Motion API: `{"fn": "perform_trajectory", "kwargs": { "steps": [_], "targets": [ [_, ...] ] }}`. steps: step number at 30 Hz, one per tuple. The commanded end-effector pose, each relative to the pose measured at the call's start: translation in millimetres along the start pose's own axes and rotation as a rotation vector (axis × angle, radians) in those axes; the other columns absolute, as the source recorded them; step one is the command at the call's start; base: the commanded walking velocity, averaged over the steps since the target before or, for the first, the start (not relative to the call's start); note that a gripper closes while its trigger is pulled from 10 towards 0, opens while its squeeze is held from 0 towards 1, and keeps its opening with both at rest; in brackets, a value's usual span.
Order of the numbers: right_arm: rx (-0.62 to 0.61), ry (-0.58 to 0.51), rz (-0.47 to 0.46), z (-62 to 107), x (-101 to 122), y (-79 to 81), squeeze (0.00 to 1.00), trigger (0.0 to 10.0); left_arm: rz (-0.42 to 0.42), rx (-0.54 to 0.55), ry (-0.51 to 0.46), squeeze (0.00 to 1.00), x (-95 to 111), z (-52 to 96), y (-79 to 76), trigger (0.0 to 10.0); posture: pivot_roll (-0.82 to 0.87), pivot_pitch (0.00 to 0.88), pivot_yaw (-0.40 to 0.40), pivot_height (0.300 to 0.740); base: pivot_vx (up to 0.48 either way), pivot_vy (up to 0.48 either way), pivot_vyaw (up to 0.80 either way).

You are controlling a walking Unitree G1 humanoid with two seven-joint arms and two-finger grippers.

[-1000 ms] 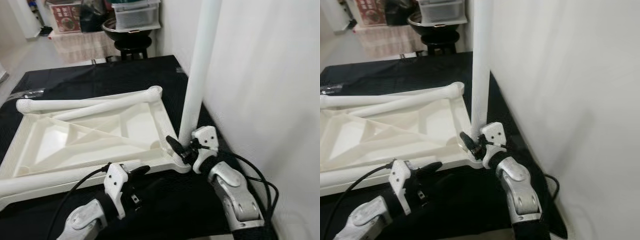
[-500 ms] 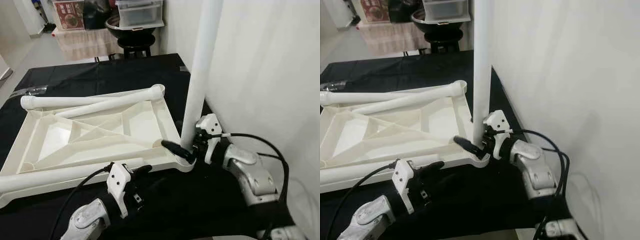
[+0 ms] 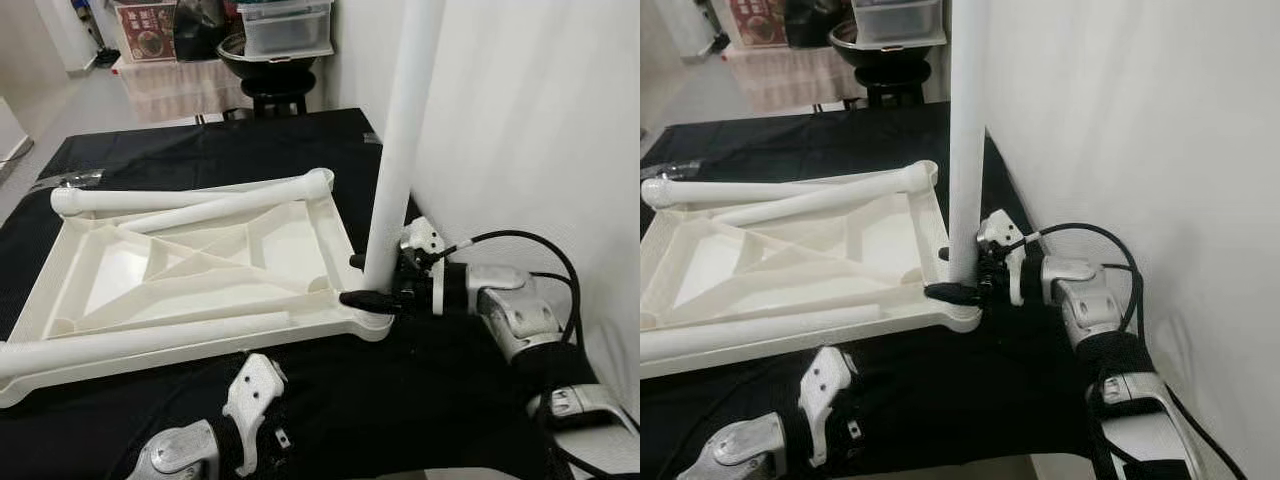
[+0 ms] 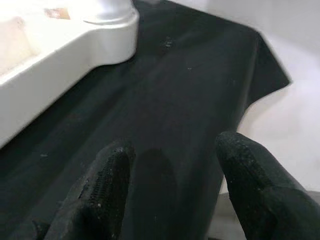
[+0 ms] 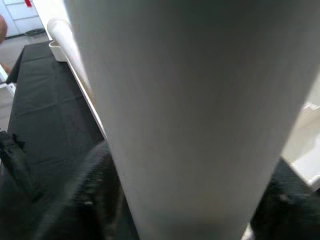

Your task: Building children table

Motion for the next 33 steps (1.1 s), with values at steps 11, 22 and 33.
{"fn": "perform_trajectory", "kwargs": {
  "steps": [11,22,33],
  "targets": [
    [-0.109,0.001,0.007,18.3,-19,-9.1,0.0,0.0,-0.056,0.017,0.068,0.0,-1,0.6,3.1,10.0,-0.05,0.088,-0.002,0.74,0.0,0.0,0.0],
    [-0.716,-0.024,-0.168,-6.1,-77,46.5,0.0,0.0,-0.024,0.056,0.084,0.0,1,2.8,9.7,10.0,-0.09,0.109,0.016,0.74,0.0,0.0,0.0],
    [-0.439,-0.141,-0.106,-27.2,-38,36.7,1.0,10.0,-0.053,0.204,-0.037,0.0,14,-4.4,31.9,10.0,-0.08,0.079,0.023,0.74,0.0,0.0,0.0]
  ]
}}
Point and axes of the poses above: a point about 5 cm out from each wrist's last joint towards the gripper, its own z axis pointing back from the gripper into the wrist, its own x axis along the axis of the wrist's last joint, y = z × x, the point moved 4 cm from there along -z, pointing out of the wrist towards the gripper, and after that the axes turned 11 degrees about -z, right-handed, at the moved point
